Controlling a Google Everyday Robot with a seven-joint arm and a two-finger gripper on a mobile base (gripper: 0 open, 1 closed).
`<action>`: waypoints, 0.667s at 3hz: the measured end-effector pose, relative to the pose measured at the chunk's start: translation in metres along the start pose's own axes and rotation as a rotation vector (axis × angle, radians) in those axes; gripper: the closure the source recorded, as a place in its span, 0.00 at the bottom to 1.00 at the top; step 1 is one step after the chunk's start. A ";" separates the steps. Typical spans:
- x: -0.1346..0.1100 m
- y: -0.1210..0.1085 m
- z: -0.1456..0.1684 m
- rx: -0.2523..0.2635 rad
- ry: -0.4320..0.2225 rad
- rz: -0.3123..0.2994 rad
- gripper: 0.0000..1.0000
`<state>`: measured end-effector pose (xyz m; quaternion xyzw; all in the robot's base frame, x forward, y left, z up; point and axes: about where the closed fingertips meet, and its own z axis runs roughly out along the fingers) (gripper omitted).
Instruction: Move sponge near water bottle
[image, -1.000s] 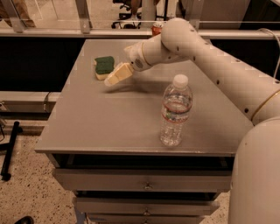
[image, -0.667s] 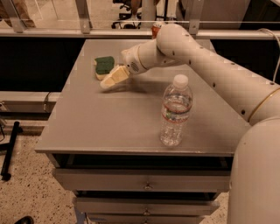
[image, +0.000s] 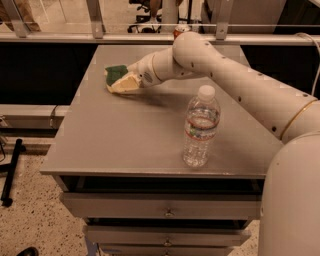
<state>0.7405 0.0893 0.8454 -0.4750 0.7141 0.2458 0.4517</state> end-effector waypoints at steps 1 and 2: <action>0.001 -0.003 -0.002 0.017 0.002 0.005 0.72; -0.006 -0.018 -0.031 0.054 -0.002 -0.041 1.00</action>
Offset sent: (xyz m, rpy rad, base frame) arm 0.0100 -0.0536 0.0397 -0.0409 -0.1049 -0.0408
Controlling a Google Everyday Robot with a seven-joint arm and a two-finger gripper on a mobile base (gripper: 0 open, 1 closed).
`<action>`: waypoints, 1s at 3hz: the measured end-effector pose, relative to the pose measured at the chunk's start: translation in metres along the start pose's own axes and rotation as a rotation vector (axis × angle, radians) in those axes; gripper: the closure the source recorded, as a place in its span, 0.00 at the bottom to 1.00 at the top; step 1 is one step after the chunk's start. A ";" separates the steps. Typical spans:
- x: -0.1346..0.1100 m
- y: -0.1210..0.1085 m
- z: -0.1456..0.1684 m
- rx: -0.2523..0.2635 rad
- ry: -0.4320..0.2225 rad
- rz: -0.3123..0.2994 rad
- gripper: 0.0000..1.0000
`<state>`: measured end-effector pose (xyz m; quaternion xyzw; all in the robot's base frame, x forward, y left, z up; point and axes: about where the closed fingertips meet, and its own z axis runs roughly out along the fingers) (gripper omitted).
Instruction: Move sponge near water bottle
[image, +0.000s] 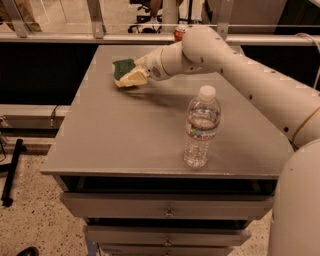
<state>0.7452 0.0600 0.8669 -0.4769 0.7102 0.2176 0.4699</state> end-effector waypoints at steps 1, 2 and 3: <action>0.003 -0.025 -0.048 0.063 -0.003 -0.025 1.00; 0.020 -0.038 -0.106 0.110 0.025 -0.040 1.00; 0.047 -0.046 -0.169 0.148 0.057 -0.039 1.00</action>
Offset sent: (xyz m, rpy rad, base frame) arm -0.0448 -0.2082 0.0564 -0.1121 -0.0966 -0.1552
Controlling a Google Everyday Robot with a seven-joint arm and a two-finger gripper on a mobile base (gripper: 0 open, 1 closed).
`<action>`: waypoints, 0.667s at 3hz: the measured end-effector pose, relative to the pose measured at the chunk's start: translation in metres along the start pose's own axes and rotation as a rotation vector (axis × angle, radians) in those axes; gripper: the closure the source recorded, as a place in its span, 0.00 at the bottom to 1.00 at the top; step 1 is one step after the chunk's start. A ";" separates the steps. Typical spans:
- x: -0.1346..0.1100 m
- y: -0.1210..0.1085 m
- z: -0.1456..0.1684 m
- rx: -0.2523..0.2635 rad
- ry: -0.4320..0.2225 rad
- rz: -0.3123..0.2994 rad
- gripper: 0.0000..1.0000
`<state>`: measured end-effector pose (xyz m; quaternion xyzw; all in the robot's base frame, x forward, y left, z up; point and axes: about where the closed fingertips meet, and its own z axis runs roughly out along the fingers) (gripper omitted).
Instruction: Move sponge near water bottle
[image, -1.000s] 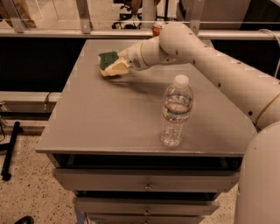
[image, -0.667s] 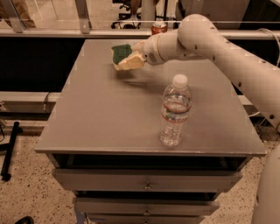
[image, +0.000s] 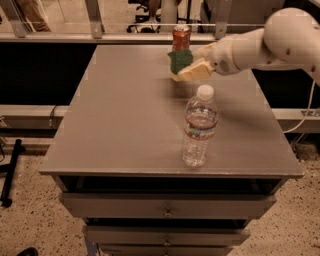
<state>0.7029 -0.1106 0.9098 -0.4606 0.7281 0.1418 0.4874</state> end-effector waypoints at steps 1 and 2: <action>0.027 -0.011 -0.050 0.026 0.020 0.000 1.00; 0.049 -0.017 -0.090 0.029 0.044 -0.014 1.00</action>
Offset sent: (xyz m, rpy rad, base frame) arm -0.0727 -0.1526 0.0118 -0.0845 0.0008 -0.0377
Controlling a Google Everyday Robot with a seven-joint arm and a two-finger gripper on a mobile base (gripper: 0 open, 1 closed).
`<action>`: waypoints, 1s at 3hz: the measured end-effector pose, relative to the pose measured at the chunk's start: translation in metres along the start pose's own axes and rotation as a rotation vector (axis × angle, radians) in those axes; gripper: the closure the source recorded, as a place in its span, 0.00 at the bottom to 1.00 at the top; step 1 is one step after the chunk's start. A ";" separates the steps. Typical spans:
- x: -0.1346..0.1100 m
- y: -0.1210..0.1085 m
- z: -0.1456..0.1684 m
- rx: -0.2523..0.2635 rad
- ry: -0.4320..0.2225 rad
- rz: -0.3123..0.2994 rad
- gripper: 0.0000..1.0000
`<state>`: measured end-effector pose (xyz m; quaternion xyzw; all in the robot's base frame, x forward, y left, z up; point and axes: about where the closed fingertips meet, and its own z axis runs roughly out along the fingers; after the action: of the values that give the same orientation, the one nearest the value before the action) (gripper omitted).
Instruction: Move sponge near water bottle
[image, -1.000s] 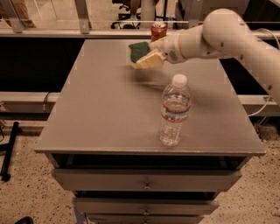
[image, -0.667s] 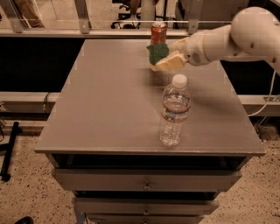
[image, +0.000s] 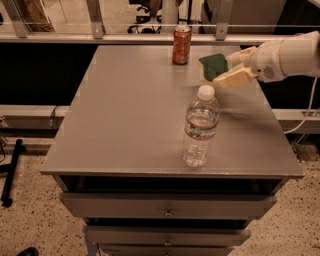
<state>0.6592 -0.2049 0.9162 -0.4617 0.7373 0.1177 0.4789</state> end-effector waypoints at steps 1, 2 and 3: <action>0.020 -0.003 -0.035 -0.019 0.028 -0.019 1.00; 0.035 0.008 -0.069 -0.068 0.050 -0.053 1.00; 0.051 0.062 -0.105 -0.227 0.072 -0.118 1.00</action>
Offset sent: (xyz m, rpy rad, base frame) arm -0.1075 -0.0939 0.0079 -0.1248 0.0768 0.1733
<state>0.5409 -0.2647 0.9117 -0.5596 0.7074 0.1553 0.4030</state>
